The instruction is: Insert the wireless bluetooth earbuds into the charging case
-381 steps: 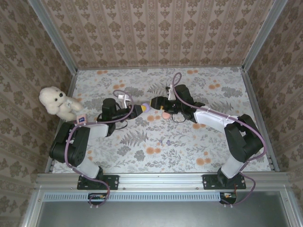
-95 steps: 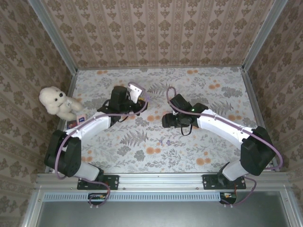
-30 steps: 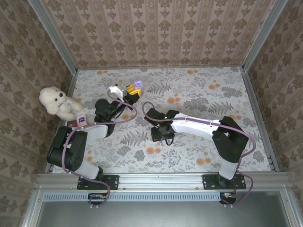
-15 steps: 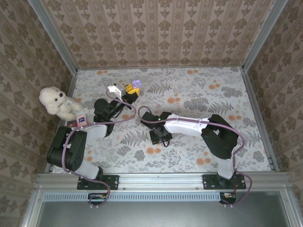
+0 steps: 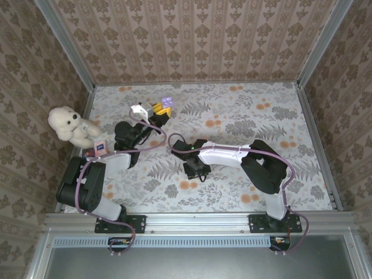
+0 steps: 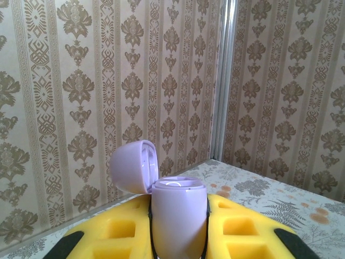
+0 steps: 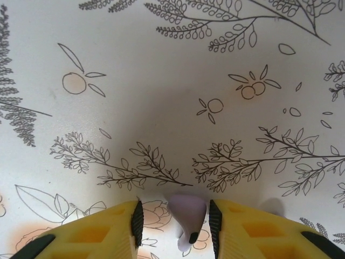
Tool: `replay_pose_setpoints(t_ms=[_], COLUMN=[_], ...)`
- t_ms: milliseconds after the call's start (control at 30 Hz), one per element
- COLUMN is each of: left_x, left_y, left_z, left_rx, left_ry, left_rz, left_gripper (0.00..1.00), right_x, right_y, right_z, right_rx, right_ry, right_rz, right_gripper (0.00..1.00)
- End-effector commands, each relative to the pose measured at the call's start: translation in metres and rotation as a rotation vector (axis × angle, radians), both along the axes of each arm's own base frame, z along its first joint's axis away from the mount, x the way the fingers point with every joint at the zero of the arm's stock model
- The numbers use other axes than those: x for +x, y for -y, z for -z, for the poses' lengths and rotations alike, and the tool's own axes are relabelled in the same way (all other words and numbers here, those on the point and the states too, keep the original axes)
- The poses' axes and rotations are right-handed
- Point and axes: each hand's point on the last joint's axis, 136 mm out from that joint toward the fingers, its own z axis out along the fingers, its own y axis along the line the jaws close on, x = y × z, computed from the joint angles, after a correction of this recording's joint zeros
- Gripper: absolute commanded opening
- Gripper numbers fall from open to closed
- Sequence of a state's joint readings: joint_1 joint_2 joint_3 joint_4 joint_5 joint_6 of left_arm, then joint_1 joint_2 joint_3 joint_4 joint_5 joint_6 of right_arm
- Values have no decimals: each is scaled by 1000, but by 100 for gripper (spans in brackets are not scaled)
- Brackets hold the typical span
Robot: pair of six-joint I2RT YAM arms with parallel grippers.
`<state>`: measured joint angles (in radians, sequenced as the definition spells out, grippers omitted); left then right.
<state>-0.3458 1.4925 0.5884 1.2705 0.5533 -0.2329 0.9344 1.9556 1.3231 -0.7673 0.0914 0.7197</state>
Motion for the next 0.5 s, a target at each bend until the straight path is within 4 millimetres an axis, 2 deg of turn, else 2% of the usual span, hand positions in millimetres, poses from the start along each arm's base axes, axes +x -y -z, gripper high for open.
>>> replay_pose_setpoints(t_ms=[0, 467], left_x=[-6, -7], left_y=[-4, -5], left_z=[-21, -20], left_rx=[-33, -37], left_ry=[56, 48], left_rz=[0, -1], left_gripper=[0, 0], right_x=[2, 3], right_y=[4, 7], right_z=[1, 4], right_rx=[-43, -65], right_ry=[8, 7], right_rz=[31, 97], right_gripper=[40, 34])
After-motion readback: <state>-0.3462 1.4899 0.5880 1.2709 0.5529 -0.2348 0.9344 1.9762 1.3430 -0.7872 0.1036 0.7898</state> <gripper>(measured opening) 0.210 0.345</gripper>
